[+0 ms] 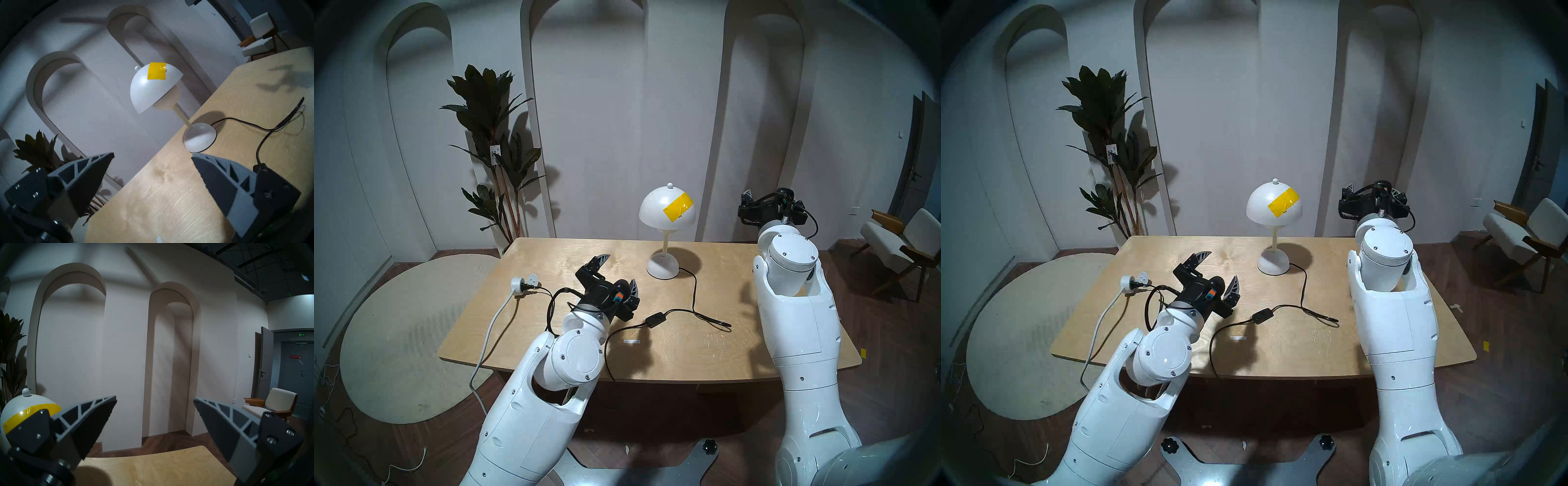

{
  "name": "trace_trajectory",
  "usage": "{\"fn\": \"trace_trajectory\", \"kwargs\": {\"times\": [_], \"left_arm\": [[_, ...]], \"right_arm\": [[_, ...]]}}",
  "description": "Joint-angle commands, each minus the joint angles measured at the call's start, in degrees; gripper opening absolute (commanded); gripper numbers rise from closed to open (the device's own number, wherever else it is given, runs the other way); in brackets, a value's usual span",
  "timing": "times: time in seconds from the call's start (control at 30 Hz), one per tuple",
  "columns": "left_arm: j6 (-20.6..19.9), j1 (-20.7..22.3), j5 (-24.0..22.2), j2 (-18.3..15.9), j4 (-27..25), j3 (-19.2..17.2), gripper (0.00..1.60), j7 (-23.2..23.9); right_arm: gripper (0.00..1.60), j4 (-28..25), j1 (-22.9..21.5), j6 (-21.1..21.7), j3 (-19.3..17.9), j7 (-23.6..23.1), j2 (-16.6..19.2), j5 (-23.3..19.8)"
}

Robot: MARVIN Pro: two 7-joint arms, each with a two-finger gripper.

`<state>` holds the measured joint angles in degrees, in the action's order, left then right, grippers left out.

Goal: Turn on the table lamp by pressing the switch

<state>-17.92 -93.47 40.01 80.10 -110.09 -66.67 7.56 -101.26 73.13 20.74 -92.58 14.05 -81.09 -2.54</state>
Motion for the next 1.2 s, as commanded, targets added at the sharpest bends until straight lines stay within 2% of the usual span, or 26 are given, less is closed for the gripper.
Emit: {"fn": "trace_trajectory", "kwargs": {"times": [0.0,0.07,0.1,0.3,0.57,0.87,1.17], "left_arm": [[-3.49,5.89,9.84,4.54,3.11,4.27,1.6,-1.92],[-5.65,8.17,11.39,5.71,5.24,5.82,1.6,-2.53],[-5.75,7.47,12.44,6.25,5.05,5.75,1.6,-2.62],[-11.35,11.15,18.0,8.39,9.23,9.28,1.6,-3.1],[-18.31,13.67,21.11,8.83,11.93,14.78,1.6,-3.03],[-23.7,11.71,22.36,5.75,8.52,19.23,1.6,1.35],[-25.21,11.34,23.15,4.55,7.32,19.99,1.6,3.38]], "right_arm": [[1.6,-1.05,-0.88,-0.42,0.0,-0.03,0.15,0.02],[1.6,-1.05,-0.88,-0.42,0.04,0.01,0.21,-0.04],[1.6,-1.05,-0.88,-0.42,0.05,0.03,0.23,-0.07],[1.6,-1.06,-0.88,-0.44,0.16,0.16,0.39,-0.25],[1.6,-1.1,-0.86,-0.48,0.29,0.33,0.58,-0.47],[1.6,-1.14,-0.83,-0.54,0.43,0.51,0.79,-0.71],[1.6,-1.15,-0.82,-0.57,0.58,0.72,1.0,-0.95]]}}
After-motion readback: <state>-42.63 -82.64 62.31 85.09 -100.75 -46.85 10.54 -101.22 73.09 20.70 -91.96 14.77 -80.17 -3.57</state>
